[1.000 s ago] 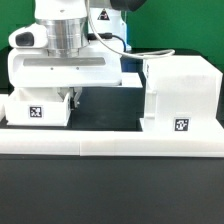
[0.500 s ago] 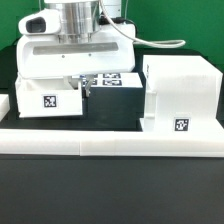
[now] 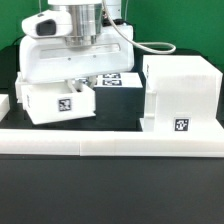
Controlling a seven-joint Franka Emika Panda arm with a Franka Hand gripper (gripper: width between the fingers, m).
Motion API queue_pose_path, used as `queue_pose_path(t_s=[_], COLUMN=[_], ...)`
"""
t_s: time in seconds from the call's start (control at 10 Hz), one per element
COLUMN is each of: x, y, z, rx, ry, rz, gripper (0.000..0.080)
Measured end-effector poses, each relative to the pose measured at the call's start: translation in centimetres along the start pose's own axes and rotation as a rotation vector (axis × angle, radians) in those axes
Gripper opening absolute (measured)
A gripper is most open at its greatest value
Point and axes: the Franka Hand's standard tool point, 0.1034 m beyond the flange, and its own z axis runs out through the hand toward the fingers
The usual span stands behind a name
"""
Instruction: Assemble drawer
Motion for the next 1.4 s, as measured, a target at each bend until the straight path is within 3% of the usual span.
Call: queue_pose_path(t_s=[0.7, 0.8, 1.0, 1.4], x=[-0.4, -0.4, 1.0, 0.8], y=[0.4, 0.5, -0.6, -0.1], z=[0.4, 0.6, 0.5, 0.5], rx=[-0.01, -0.022, -0.035, -0.034], ry=[-0.026, -0.029, -0.059, -0.079], rz=[-0.514, -0.604, -0.851, -1.024], gripper=[0.0042, 0.0042, 0.0042, 0.0042])
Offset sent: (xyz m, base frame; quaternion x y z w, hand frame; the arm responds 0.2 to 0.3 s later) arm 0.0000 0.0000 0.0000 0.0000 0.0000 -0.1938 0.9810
